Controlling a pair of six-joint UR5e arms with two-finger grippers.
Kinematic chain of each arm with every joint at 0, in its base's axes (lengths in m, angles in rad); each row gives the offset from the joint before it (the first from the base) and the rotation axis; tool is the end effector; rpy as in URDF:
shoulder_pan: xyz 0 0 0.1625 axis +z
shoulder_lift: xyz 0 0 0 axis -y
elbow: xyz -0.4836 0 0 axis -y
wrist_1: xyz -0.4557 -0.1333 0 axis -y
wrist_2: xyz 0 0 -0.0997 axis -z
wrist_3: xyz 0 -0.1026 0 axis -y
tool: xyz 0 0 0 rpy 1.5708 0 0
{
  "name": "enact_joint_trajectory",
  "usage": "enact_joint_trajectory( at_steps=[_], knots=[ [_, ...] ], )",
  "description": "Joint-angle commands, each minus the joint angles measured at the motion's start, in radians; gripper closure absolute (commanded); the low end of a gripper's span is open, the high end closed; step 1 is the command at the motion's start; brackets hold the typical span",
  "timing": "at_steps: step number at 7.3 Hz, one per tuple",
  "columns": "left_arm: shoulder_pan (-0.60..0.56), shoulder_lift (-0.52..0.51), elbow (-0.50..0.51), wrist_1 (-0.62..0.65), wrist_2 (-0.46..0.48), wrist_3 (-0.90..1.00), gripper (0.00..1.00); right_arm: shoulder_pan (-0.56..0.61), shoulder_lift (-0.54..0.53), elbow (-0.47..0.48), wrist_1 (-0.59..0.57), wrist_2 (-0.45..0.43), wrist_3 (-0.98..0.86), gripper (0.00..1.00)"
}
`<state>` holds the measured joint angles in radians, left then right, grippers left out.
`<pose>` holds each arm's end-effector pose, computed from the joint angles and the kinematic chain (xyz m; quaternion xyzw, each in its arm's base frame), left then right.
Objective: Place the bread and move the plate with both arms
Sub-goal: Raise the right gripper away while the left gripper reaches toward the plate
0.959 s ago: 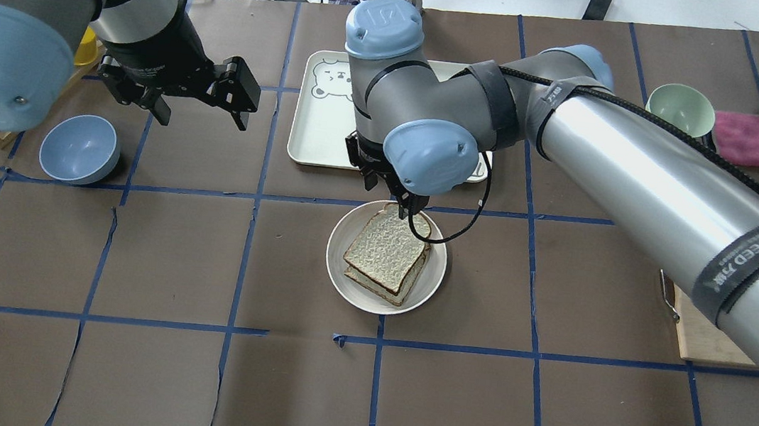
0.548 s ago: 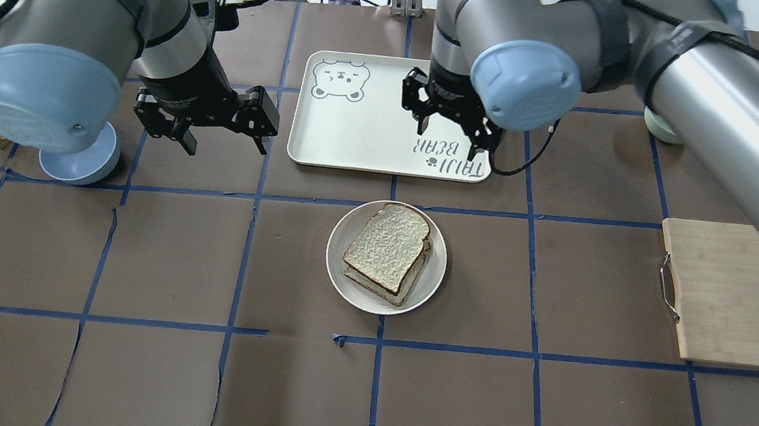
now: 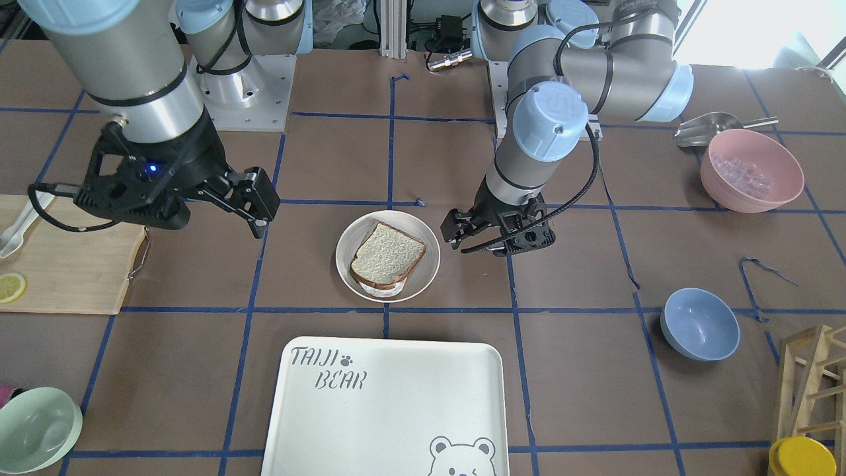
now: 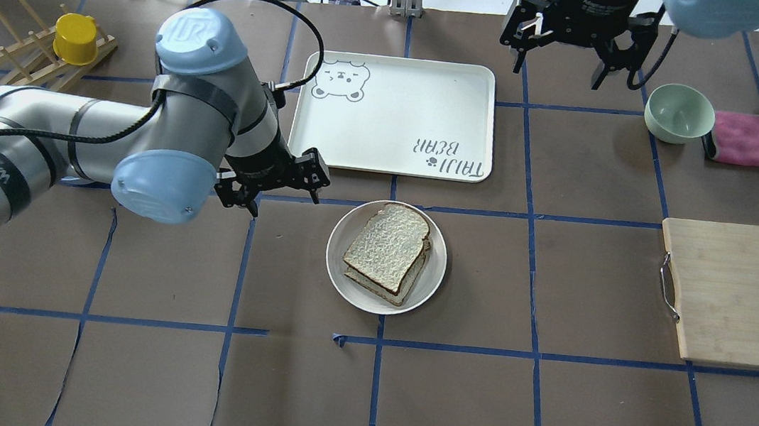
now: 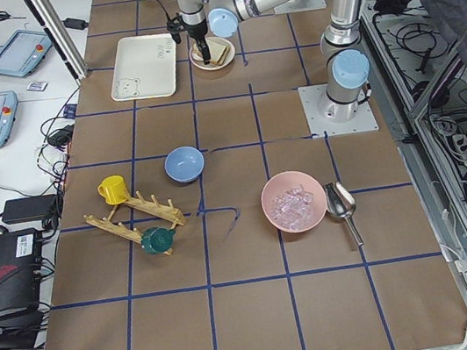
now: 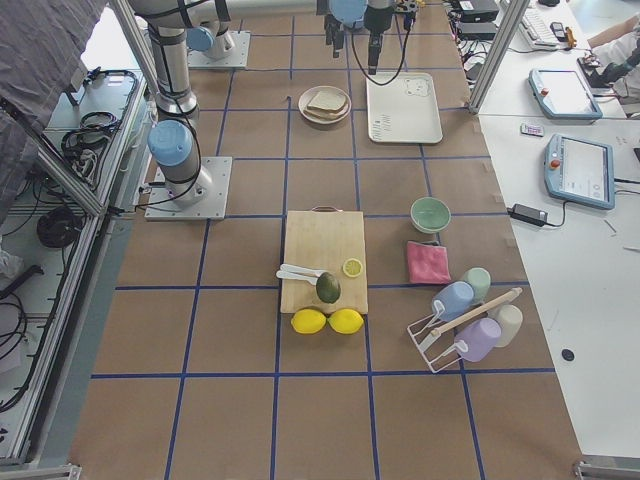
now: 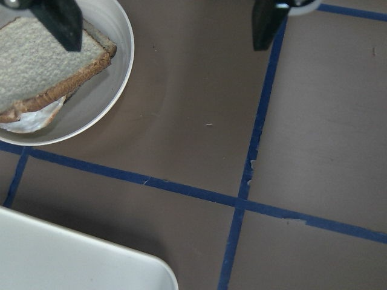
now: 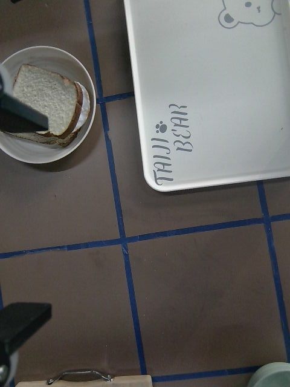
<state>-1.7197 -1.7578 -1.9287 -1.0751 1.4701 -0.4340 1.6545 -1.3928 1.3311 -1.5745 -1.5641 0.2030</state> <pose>-0.2272 -0.5465 0.2946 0.1431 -0.9881 -0.0380 0.0411 0.1876 -0.6332 0.5707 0.0595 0.9977 -0.0319 0.0080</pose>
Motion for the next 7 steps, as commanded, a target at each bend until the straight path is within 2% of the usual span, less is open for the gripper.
enact_joint_trajectory(
  at_steps=[1, 3, 5, 7],
  knots=[
    [-0.06, -0.087, -0.074, 0.14, 0.001, -0.054, 0.0, -0.007, -0.051, -0.004, 0.031, -0.005, -0.178, 0.0],
    [-0.084, -0.13, -0.093, 0.162, -0.001, -0.034, 0.15, -0.008, -0.054, 0.013, 0.03, -0.022, -0.194, 0.0],
    [-0.098, -0.144, -0.093, 0.162, -0.002, 0.004, 0.44, -0.018, -0.052, 0.017, 0.034, -0.048, -0.224, 0.0],
    [-0.098, -0.144, -0.092, 0.162, -0.002, 0.026, 0.88, -0.019, -0.054, 0.022, 0.042, -0.05, -0.22, 0.0]
  ],
)
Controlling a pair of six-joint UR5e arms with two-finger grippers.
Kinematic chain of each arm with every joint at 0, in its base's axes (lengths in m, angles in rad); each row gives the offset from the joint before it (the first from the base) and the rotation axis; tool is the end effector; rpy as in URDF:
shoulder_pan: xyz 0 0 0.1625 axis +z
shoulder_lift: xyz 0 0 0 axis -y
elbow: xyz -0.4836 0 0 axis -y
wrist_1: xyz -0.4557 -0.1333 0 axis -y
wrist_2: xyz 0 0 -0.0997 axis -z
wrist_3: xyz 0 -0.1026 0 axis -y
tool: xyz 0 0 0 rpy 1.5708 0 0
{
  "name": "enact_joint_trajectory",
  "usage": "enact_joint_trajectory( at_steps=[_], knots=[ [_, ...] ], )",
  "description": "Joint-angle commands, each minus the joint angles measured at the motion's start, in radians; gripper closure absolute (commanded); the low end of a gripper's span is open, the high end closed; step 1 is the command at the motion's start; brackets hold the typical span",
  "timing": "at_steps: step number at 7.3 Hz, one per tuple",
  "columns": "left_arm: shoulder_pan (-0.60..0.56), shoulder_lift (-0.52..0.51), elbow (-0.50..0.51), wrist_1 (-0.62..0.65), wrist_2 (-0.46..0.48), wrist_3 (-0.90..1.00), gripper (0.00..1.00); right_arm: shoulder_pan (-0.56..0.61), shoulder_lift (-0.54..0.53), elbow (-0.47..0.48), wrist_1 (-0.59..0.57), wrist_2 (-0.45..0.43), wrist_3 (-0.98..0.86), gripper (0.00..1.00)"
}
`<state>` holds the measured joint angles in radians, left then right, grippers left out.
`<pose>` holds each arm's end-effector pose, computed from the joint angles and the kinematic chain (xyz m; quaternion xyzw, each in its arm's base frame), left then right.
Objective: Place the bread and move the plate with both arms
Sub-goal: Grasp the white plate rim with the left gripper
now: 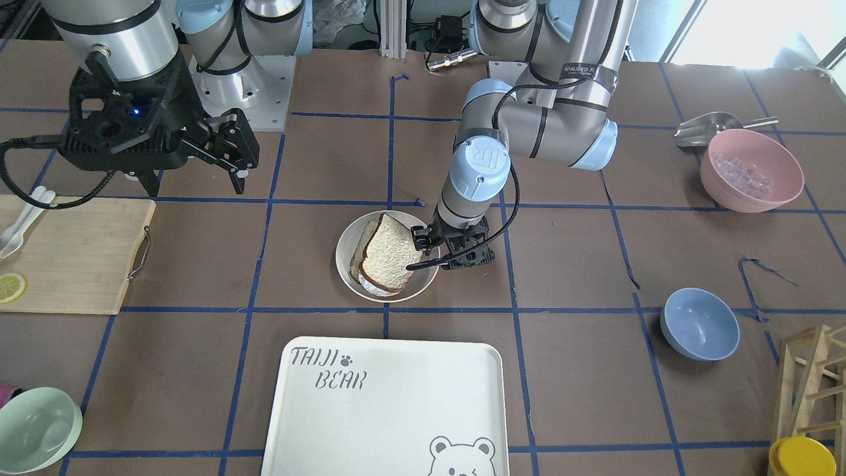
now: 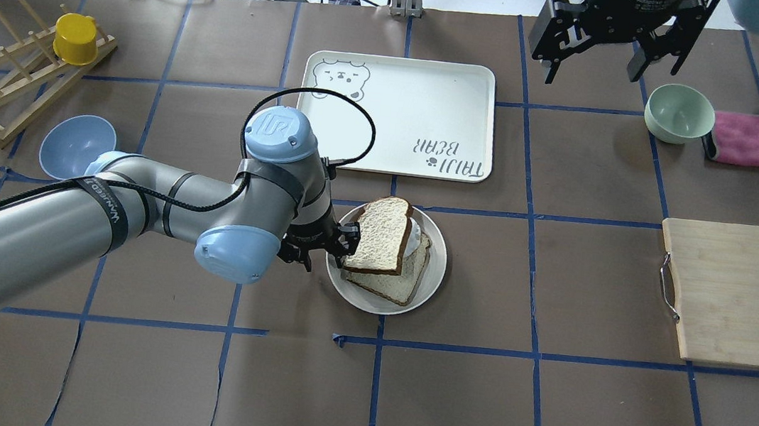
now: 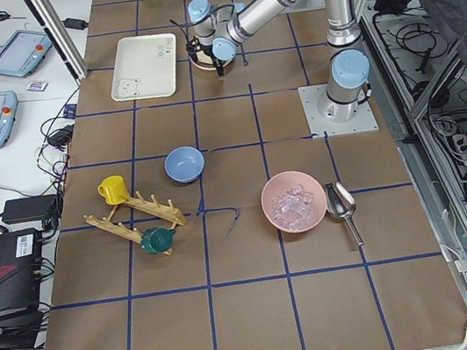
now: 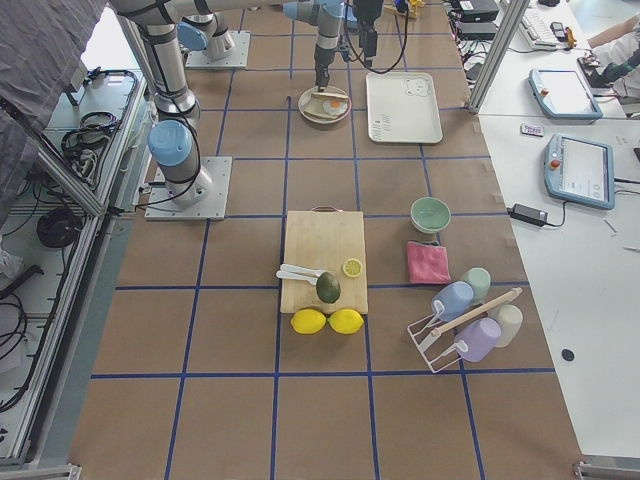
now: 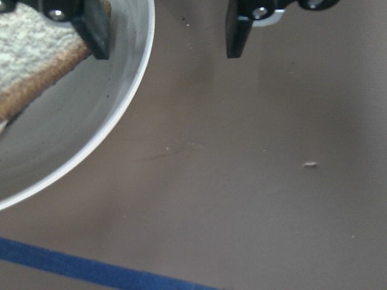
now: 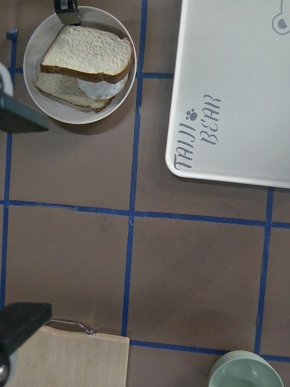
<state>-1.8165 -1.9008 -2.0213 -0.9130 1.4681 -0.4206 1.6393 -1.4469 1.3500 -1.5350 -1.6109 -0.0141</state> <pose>-0.2774 -0.5150 0.1859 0.0902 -0.9927 -0.0746 0.0284 0.1713 -0.6088 0.5902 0.0407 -0.9985 0.0311 0.0192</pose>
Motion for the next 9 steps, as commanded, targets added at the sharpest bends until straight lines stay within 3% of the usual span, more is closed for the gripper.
enact_joint_trajectory(
  at_steps=[1, 5, 7, 9],
  knots=[
    [-0.001, 0.0, 0.003, 0.002, 0.0, 0.011, 1.0, -0.007, 0.0, 0.003, -0.013, -0.003, -0.004, 0.0],
    [0.008, 0.043, 0.009, 0.025, -0.005, 0.043, 1.0, -0.022, 0.002, 0.003, -0.054, 0.012, 0.005, 0.0],
    [0.034, 0.066, 0.015, 0.094, -0.067, 0.028, 1.0, -0.022, 0.002, 0.003, -0.056, 0.014, 0.008, 0.0],
    [0.069, 0.063, 0.096, 0.083, -0.115, 0.017, 1.0, -0.021, 0.0, 0.001, -0.05, 0.014, 0.008, 0.0]
  ],
)
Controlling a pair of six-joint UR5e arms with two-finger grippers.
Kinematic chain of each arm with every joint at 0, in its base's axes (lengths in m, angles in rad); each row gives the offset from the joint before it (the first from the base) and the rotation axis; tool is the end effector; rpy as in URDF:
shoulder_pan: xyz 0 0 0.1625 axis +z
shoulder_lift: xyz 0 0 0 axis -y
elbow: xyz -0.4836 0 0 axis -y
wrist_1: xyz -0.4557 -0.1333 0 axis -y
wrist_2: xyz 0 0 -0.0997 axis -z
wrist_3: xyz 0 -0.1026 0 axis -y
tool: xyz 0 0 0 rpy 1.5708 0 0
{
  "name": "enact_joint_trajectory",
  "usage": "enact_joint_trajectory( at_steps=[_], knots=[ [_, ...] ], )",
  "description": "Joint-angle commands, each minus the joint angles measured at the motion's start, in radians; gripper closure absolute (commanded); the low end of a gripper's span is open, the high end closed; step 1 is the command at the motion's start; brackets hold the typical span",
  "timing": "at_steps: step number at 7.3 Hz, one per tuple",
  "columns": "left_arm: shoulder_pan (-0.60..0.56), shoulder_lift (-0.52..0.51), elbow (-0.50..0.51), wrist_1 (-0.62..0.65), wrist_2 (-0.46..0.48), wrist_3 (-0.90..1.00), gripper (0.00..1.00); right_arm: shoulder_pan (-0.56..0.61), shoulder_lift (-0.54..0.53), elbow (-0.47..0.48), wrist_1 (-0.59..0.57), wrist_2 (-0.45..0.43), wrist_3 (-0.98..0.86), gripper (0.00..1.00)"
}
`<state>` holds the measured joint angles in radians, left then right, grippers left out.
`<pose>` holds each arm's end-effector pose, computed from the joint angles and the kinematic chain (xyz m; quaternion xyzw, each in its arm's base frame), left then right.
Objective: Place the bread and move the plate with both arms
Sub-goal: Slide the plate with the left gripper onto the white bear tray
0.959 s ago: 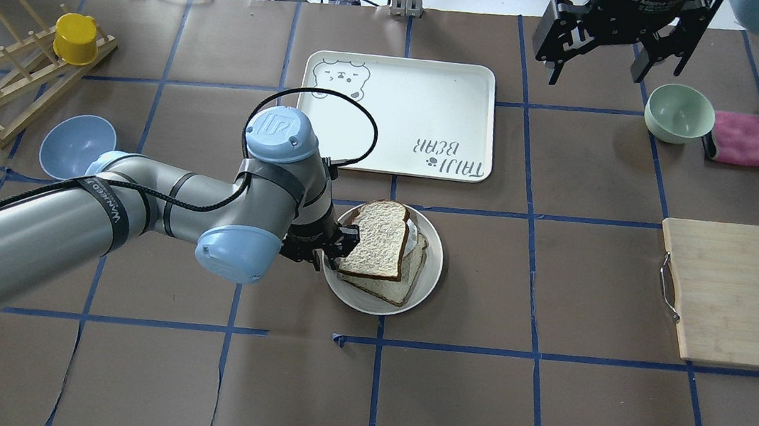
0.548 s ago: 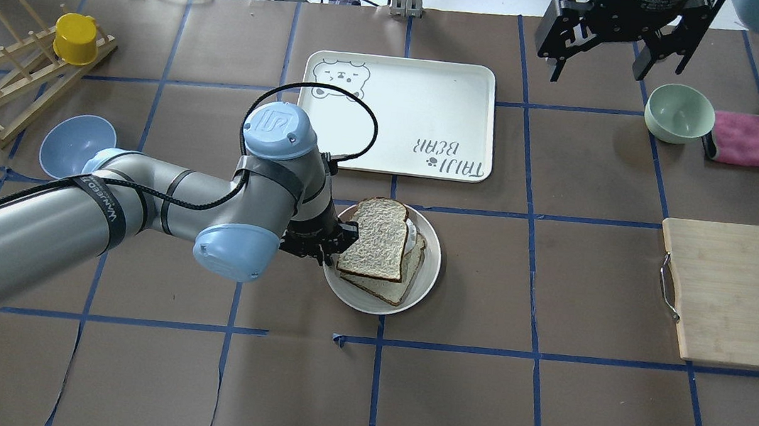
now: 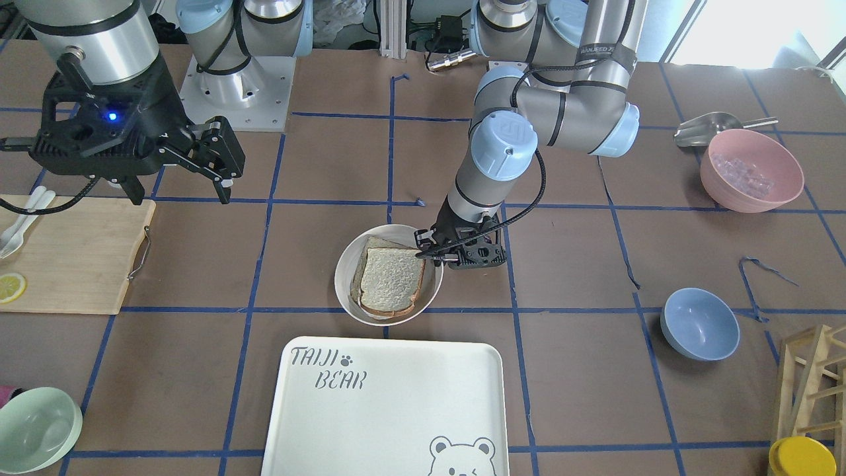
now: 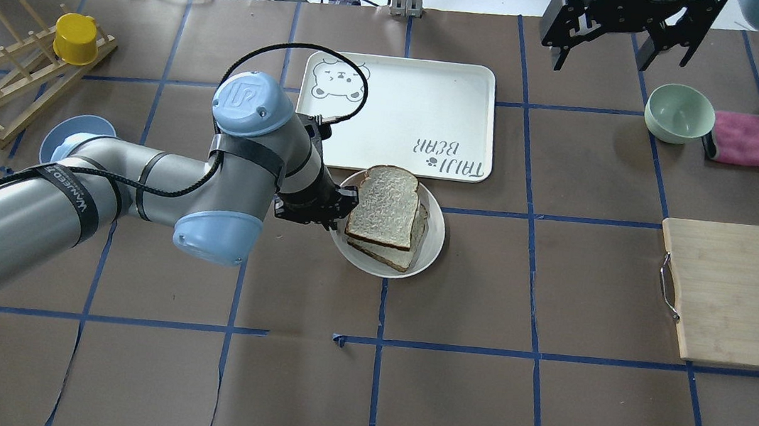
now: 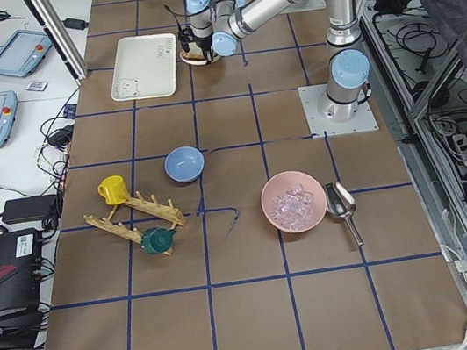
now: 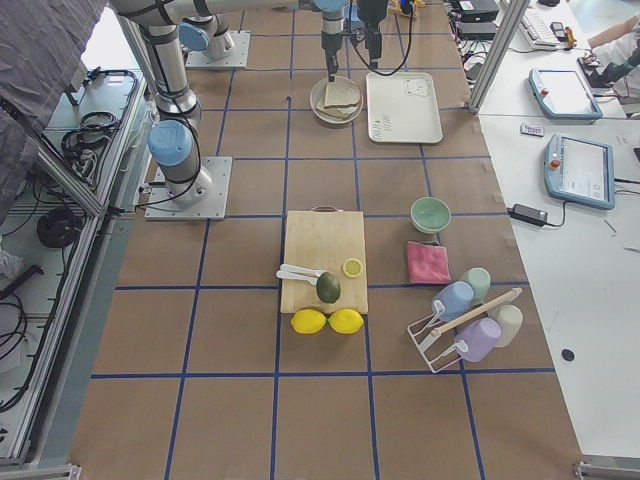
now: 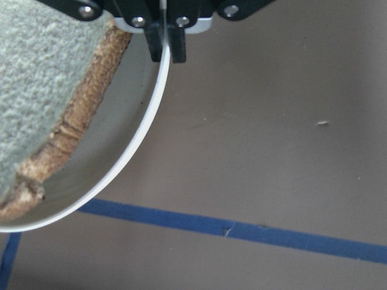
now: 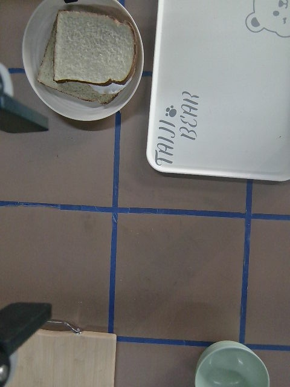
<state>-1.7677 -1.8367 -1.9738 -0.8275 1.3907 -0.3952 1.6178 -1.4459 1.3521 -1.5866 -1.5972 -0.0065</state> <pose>-0.2645 -0.5504 0.2533 0.0952 -0.9907 0.0092 0.0968 0.1598 -0.6174 0.5940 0.0260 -0.9981 0.0550 0.0121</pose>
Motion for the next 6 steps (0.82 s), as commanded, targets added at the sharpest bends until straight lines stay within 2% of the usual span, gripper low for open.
enact_joint_trajectory(
  at_steps=[1, 3, 6],
  knots=[
    [0.04, -0.03, 0.108, -0.005, -0.047, -0.008, 1.0, -0.001, 0.001, -0.001, -0.006, 0.0, -0.001, 0.0],
    [0.053, -0.102, 0.278, -0.12, -0.042, -0.001, 1.0, -0.001, -0.001, -0.001, -0.001, 0.0, -0.001, 0.0],
    [0.071, -0.228, 0.435, -0.142, -0.044, -0.066, 1.0, -0.001, -0.001, 0.001, 0.0, 0.0, 0.0, 0.0]
  ],
)
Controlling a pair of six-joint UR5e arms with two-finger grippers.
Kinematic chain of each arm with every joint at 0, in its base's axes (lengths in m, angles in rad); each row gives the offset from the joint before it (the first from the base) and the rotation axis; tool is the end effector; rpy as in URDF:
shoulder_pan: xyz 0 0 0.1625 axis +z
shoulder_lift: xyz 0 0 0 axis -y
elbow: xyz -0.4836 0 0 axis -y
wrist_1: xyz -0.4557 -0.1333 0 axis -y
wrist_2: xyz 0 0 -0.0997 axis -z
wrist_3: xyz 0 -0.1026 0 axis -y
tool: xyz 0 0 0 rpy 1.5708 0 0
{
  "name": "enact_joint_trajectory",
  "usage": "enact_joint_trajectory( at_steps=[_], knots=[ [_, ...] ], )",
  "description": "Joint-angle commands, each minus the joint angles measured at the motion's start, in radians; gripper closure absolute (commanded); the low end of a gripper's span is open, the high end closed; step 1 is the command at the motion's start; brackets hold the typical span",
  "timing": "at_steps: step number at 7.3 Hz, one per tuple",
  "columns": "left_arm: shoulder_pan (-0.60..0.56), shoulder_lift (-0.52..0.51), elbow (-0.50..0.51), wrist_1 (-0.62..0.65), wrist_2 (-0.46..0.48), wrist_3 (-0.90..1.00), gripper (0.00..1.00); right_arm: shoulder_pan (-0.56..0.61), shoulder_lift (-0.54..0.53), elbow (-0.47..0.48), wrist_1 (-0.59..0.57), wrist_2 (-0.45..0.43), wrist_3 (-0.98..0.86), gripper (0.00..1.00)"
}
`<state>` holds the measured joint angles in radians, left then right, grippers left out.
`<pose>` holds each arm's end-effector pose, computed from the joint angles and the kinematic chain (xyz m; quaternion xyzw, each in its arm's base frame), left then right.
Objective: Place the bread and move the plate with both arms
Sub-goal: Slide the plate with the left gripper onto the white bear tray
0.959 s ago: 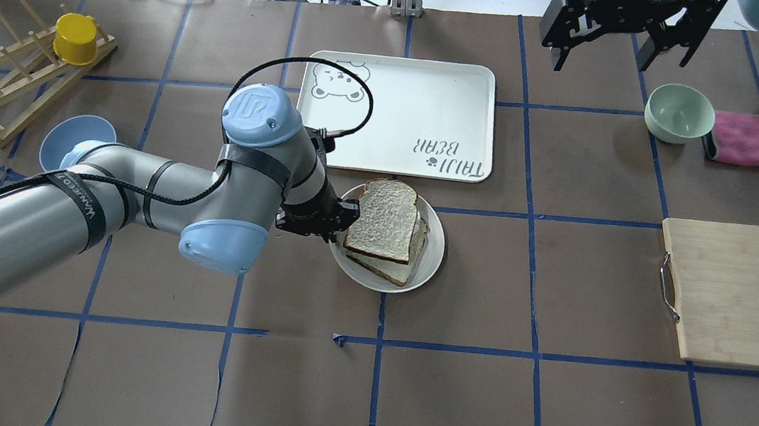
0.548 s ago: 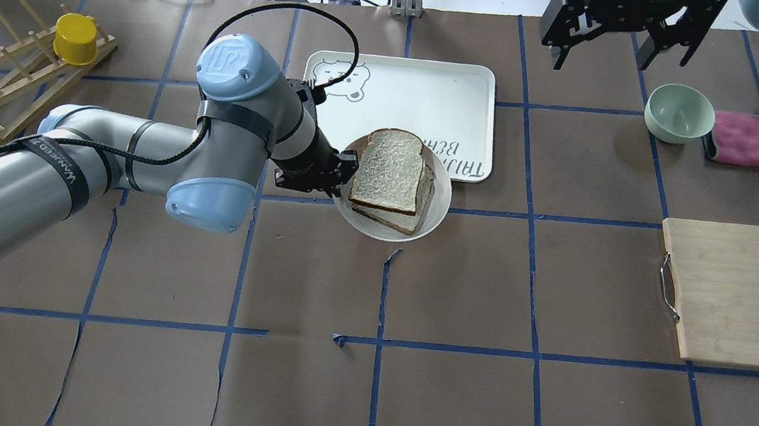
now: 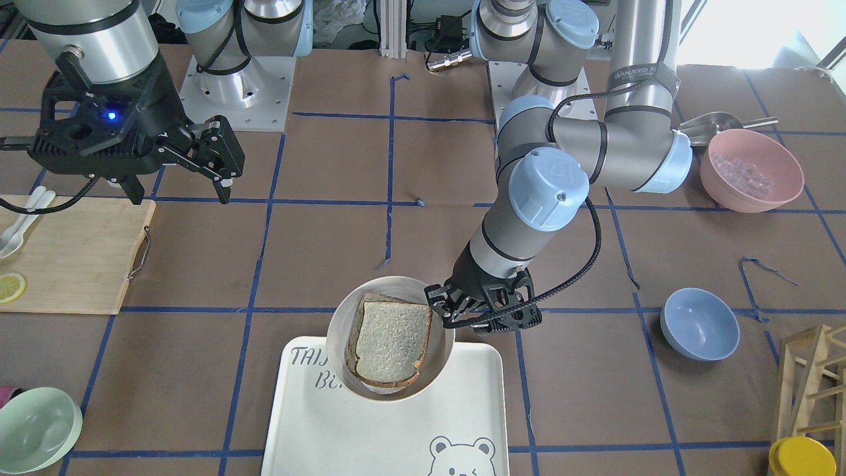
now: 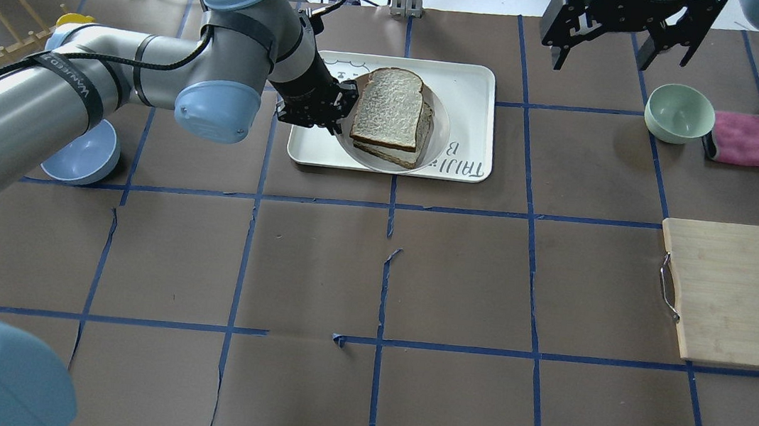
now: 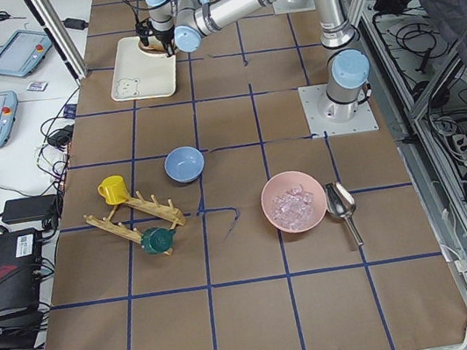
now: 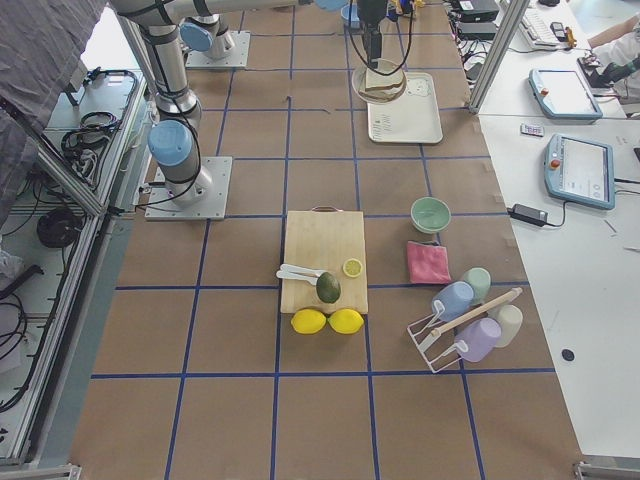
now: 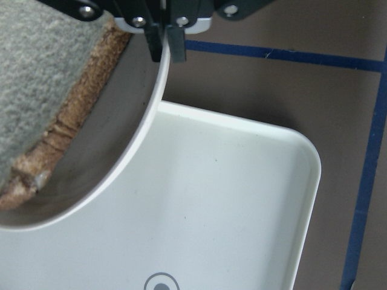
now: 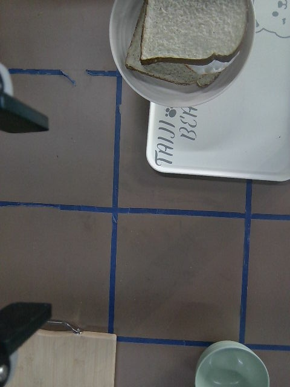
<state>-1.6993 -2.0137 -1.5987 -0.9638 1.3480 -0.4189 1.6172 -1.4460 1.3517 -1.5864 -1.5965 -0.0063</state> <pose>-0.2477 -0.6998 0.3071 0.1360 -0.9822 0.0351 0.1251 0.1595 -0.6175 0.5942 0.0256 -0.9981 0.0552 0.0117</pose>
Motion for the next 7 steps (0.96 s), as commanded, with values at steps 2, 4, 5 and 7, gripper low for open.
enact_joint_trajectory(
  at_steps=[2, 4, 5, 7],
  knots=[
    [0.004, -0.141, 0.153, -0.006, -0.009, -0.057, 1.0, 0.0, 0.0, 0.001, 0.005, -0.002, 0.0, 0.0],
    [0.012, -0.206, 0.195, -0.004, -0.01, -0.055, 1.0, 0.001, 0.0, 0.001, 0.006, 0.0, 0.0, 0.0],
    [0.016, -0.221, 0.195, -0.004, -0.013, -0.055, 1.0, 0.0, 0.001, 0.001, 0.006, -0.002, 0.0, 0.0],
    [0.017, -0.246, 0.191, -0.003, -0.021, -0.057, 1.0, 0.0, 0.0, 0.001, 0.003, 0.0, 0.0, 0.0]
  ],
)
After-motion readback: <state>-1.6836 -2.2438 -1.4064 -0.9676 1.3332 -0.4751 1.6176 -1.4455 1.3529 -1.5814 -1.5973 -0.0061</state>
